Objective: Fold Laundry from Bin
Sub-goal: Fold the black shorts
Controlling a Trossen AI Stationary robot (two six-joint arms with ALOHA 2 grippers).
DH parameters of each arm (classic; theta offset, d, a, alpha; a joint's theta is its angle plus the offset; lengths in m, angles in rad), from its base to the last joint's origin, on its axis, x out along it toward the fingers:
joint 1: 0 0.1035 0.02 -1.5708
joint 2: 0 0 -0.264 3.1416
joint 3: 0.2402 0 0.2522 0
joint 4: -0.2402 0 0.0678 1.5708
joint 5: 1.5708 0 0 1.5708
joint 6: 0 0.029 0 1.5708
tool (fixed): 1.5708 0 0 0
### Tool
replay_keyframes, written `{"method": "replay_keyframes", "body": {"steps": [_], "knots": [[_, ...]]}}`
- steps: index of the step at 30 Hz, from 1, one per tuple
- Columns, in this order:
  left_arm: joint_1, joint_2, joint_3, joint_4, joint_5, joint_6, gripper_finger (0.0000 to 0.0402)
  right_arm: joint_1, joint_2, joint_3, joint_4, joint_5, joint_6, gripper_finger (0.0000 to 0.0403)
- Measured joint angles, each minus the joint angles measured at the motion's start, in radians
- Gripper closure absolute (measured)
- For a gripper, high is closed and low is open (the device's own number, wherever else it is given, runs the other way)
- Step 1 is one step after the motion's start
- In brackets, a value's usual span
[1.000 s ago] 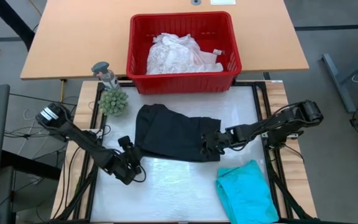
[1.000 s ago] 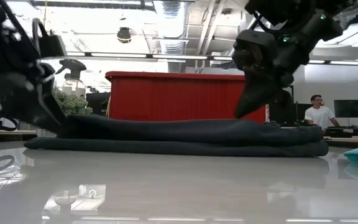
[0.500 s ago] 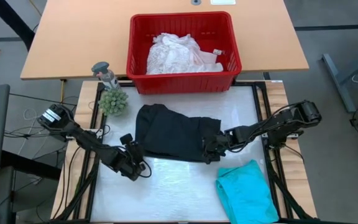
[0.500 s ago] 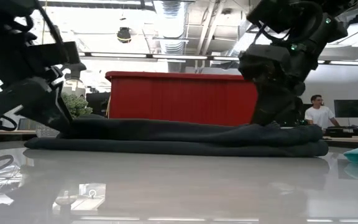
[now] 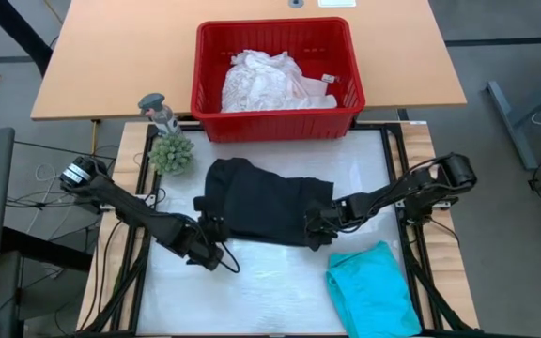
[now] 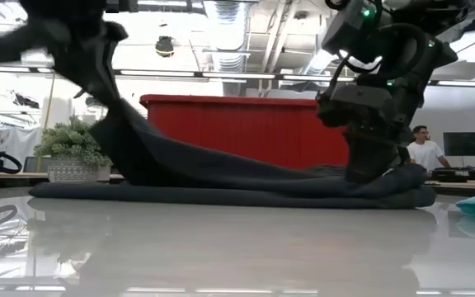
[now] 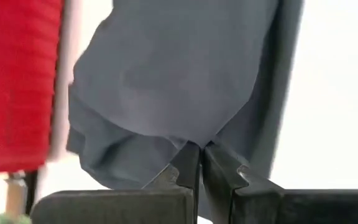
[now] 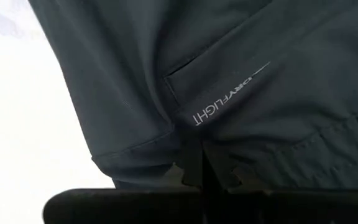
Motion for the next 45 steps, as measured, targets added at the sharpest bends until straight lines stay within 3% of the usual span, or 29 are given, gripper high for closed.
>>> {"method": "replay_keyframes", "body": {"steps": [4,7,13,16,22,27,30,33,37,40,45], "knots": [[0.024,0.0,0.09,-0.107,0.126,0.117,0.04,0.001,0.039,0.001,0.039,-0.026,-0.004,0.0385],[0.04,0.0,0.089,-0.172,0.186,0.152,0.0401,0.0,0.04,0.0,0.049,-0.029,-0.009,0.0385],[0.053,0.01,-0.039,-0.2,0.408,0.148,0.0401,-0.001,0.041,0.0,0.036,-0.047,-0.018,0.0385],[0.043,0.01,-0.098,-0.241,0.452,0.098,0.0401,-0.001,0.042,0.0,0.027,-0.047,-0.018,0.0385],[0.026,-0.051,-0.105,-0.292,0.402,-0.033,0.0401,-0.004,0.042,-0.001,0.019,-0.049,-0.024,0.0385],[0.031,-0.302,-0.106,-0.214,0.011,-0.461,0.0401,-0.01,0.043,-0.001,0.014,-0.055,-0.034,0.0385],[0.088,-0.509,-0.156,-0.124,-0.064,-0.574,0.0398,-0.009,0.043,-0.002,0.011,-0.055,-0.034,0.0385],[0.18,-0.691,-0.236,-0.024,-0.03,-0.565,0.0377,-0.009,0.043,-0.002,0.011,-0.055,-0.035,0.0385],[0.293,-0.822,-0.38,0.278,0.052,-0.501,0.0322,-0.009,0.043,-0.002,0.011,-0.055,-0.036,0.0385],[0.368,-0.804,-0.475,0.419,0.161,-0.465,0.0277,-0.01,0.043,-0.003,0.011,-0.054,-0.037,0.0385],[0.49,-0.666,-0.552,0.424,0.252,-0.704,0.0222,-0.015,0.044,-0.003,0.012,-0.056,-0.037,0.0385]]}}
